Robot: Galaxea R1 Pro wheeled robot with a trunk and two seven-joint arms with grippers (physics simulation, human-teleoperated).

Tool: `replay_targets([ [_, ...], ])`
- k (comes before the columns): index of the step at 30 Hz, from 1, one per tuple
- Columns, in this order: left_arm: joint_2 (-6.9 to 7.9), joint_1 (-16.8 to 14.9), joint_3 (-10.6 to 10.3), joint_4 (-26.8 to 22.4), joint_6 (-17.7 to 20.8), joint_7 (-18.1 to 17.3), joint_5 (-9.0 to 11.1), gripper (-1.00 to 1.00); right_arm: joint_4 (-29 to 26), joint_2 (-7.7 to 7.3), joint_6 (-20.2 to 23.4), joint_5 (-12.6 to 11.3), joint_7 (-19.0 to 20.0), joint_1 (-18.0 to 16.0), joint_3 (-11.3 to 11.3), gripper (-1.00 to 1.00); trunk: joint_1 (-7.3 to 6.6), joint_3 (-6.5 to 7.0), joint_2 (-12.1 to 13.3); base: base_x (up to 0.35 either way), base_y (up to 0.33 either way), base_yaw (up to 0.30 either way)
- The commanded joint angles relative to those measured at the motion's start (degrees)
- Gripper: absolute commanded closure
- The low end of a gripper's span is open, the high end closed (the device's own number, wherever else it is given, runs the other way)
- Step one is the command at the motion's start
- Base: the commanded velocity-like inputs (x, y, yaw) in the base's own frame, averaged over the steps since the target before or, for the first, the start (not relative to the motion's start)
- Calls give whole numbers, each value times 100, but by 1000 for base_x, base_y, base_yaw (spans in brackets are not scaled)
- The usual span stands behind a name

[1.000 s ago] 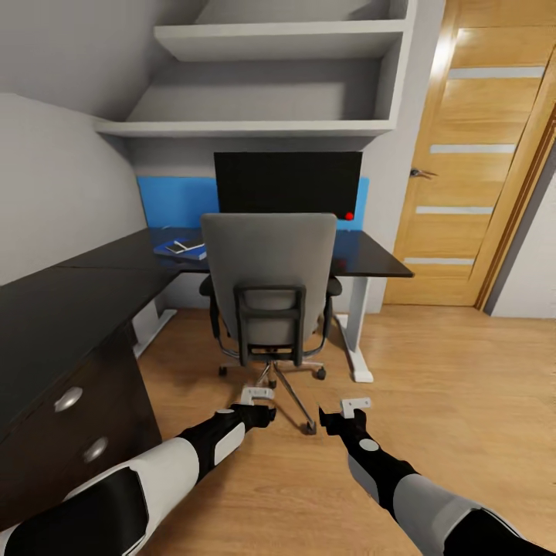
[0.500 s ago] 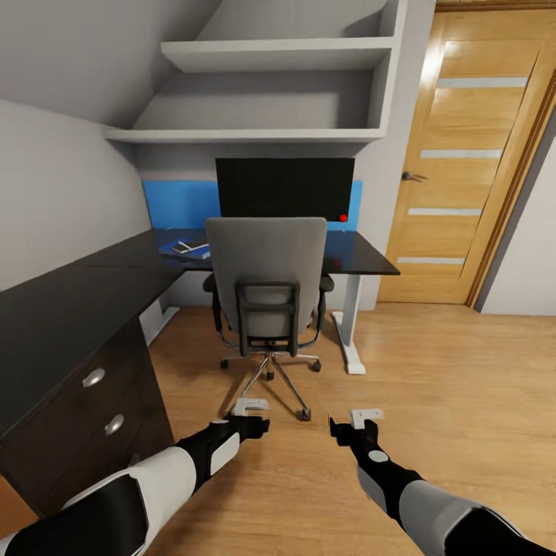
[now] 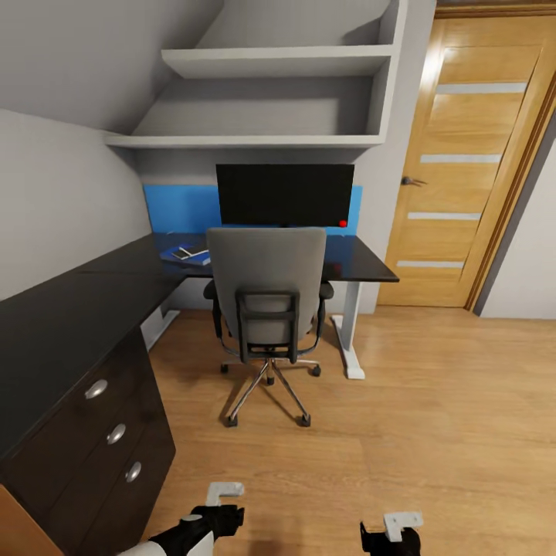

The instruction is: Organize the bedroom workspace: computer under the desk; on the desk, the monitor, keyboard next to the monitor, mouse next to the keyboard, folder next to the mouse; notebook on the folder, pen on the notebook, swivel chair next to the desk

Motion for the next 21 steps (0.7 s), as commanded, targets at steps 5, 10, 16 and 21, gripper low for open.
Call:
replay_targets([
  [5,57,284,-47,-4,-20,24,37,-100,14,11,-17,-30,-4,260,52,-100,-112,85,200,0,0,0],
  [10,149,380,-43,-4,-22,19,37,-100,14,3,-16,-30,-2,334,50,-100,-221,175,400,0,0,0],
  [16,311,393,-44,-4,-29,-36,30,-100,14,2,-16,-30,-2,344,51,-100,-353,283,641,0,0,0],
  [21,494,394,-38,-11,-43,-53,24,-100,14,2,-16,-30,-2,345,51,-100,-463,373,841,0,0,0],
])
